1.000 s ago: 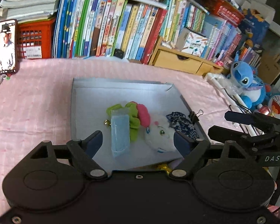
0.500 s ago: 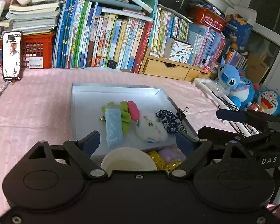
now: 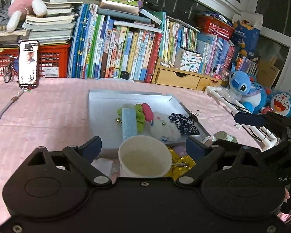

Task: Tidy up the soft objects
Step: 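Move both open tools toward the white foam cube and gold sequin ball, then grasp the white foam cube with the left tool while the right tool grasps the gold sequin ball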

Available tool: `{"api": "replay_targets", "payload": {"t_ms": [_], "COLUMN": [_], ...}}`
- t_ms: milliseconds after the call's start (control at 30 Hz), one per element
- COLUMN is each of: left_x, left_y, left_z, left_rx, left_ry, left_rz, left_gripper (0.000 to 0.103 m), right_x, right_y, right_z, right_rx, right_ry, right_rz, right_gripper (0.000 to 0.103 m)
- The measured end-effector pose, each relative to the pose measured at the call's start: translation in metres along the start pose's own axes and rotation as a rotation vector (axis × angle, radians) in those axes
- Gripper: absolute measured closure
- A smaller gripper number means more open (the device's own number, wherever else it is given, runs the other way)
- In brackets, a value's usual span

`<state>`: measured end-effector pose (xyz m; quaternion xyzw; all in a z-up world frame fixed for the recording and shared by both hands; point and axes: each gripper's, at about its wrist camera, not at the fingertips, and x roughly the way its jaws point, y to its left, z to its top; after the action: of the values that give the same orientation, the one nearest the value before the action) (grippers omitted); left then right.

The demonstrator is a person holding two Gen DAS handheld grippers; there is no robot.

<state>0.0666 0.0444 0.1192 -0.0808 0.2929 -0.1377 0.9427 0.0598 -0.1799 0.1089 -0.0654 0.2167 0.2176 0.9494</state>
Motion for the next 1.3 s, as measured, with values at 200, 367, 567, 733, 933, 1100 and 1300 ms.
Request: {"api": "replay_targets", "payload": {"t_ms": [200,367,567,733,933,1100,1300], "left_x": [-0.014,-0.02,-0.025,-0.028,-0.03,-0.025,-0.019], "left_y": [0.001,0.002,0.006,0.008,0.009,0.015,0.023], "left_z": [-0.013,-0.022,-0.033,-0.041,-0.049,-0.055,-0.064], "left_rx": [0.014,0.029,0.034,0.047,0.075,0.068,0.058], "left_ry": [-0.043,-0.062,-0.079,-0.093,-0.113,-0.099,-0.082], "left_rz": [0.028,0.044,0.066,0.099,0.156,0.169,0.19], "left_gripper": [0.008,0.007,0.006,0.006,0.005,0.005,0.005], "right_x": [-0.006,-0.009,-0.013,-0.015,-0.017,-0.015,-0.01], "right_y": [0.019,0.032,0.045,0.055,0.063,0.068,0.076], "right_z": [-0.011,-0.02,-0.028,-0.035,-0.046,-0.053,-0.062], "right_rx": [-0.056,-0.076,-0.101,-0.121,-0.135,-0.145,-0.223], "right_ry": [-0.026,-0.067,-0.104,-0.12,-0.116,-0.099,-0.082], "right_rz": [-0.026,-0.075,-0.092,-0.082,-0.062,-0.054,-0.106], "right_gripper": [0.0,0.0,0.0,0.0,0.002,0.005,0.008]}}
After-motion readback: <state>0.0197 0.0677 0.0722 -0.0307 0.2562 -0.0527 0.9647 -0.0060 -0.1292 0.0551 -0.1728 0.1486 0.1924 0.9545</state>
